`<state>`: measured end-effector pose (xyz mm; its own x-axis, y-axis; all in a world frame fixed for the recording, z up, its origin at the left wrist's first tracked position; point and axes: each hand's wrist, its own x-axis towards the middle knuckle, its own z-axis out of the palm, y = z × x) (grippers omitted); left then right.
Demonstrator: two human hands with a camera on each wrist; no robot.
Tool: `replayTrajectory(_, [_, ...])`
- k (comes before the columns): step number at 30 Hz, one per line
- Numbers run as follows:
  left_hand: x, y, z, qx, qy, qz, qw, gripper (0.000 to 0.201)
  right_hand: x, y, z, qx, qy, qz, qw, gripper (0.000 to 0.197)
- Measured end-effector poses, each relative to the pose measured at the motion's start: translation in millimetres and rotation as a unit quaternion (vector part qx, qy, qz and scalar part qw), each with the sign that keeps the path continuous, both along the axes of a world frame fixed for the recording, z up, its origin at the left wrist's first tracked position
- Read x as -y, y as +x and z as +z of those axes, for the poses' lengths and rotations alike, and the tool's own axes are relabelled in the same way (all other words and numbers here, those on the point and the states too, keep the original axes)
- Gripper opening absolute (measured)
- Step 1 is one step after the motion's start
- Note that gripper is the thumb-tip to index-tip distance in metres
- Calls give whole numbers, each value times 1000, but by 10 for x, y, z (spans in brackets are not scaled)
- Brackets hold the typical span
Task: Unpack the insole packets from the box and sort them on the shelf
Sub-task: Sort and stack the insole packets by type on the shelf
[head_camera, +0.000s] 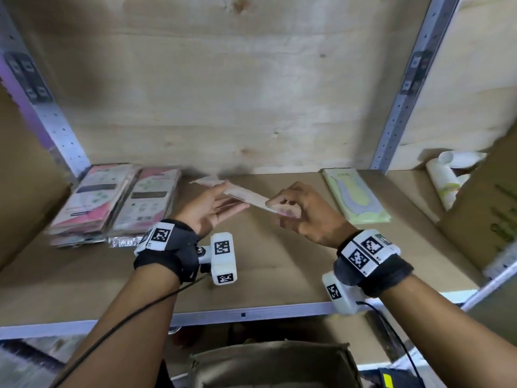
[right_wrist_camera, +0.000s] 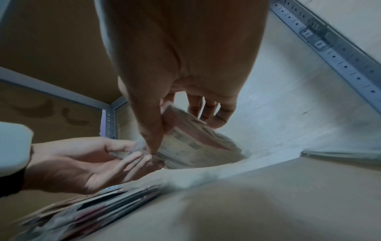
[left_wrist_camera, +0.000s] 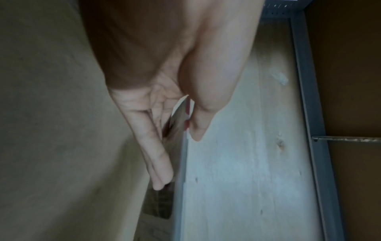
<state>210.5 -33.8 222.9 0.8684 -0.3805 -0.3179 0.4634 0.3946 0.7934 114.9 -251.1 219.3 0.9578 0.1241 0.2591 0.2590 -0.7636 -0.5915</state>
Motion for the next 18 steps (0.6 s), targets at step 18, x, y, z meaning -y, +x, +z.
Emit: replayTrajectory(18, [64, 117, -240, 55, 101, -29, 993, 25, 342, 77, -129, -231, 336, -32, 913, 45])
